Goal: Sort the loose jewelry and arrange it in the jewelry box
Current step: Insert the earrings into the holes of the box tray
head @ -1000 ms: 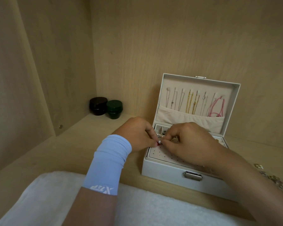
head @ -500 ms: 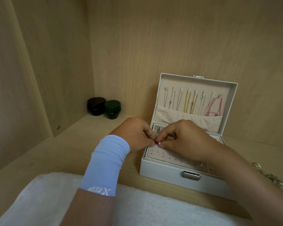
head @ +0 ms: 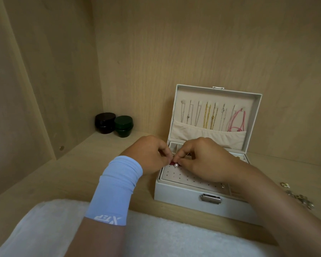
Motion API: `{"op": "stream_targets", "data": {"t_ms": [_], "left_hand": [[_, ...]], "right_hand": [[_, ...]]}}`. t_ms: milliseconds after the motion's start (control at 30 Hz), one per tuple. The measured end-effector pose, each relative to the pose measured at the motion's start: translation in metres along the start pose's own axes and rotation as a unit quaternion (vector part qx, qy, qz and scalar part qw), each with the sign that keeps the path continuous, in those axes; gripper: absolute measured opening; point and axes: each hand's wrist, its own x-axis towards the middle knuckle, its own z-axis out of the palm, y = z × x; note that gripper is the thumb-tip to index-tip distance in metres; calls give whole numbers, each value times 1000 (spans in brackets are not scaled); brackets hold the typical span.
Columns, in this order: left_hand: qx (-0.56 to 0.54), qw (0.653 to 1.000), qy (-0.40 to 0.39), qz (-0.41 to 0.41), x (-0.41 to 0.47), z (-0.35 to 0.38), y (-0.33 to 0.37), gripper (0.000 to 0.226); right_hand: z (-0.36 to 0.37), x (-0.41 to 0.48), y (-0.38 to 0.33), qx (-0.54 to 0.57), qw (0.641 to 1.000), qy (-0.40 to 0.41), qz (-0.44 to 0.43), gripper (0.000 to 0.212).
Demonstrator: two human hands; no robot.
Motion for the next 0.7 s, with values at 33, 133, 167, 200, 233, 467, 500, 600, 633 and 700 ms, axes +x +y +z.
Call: {"op": "stream_targets", "data": {"t_ms": [33,133,167,200,233,467,500,600,633,700], "left_hand": [[-3,1000,0,2,0,0,1,12],[-18,999,26,17,-1,3,8,11],[-26,999,42,23,-1,4,9,11],[-31,997,55,32,-1,5,13,11],[-33,996,66,45,1,8,19,11],[-19,989,58,138,28,34,94,14],[-19,988,44,148,33,40,107,13],[-5,985,0,171,53,67,146,13],[4,984,-15,178,61,78,158,12],[18,981,-48,189,75,98,179,12]], "right_hand": [[-3,-1,0,13,1000,7,-3,12],[-29,-13,6,77,996,49,2,13],[-40,-16,10,91,994,57,10,12],[-53,-23,17,100,993,66,17,11],[-66,-30,26,101,992,79,22,10],[-126,-83,117,87,983,107,123,9],[-128,-90,129,80,983,91,138,8],[-129,-105,162,36,984,31,173,10],[-129,-109,172,20,983,12,184,11],[-127,-113,188,-2,980,-23,200,14]]}}
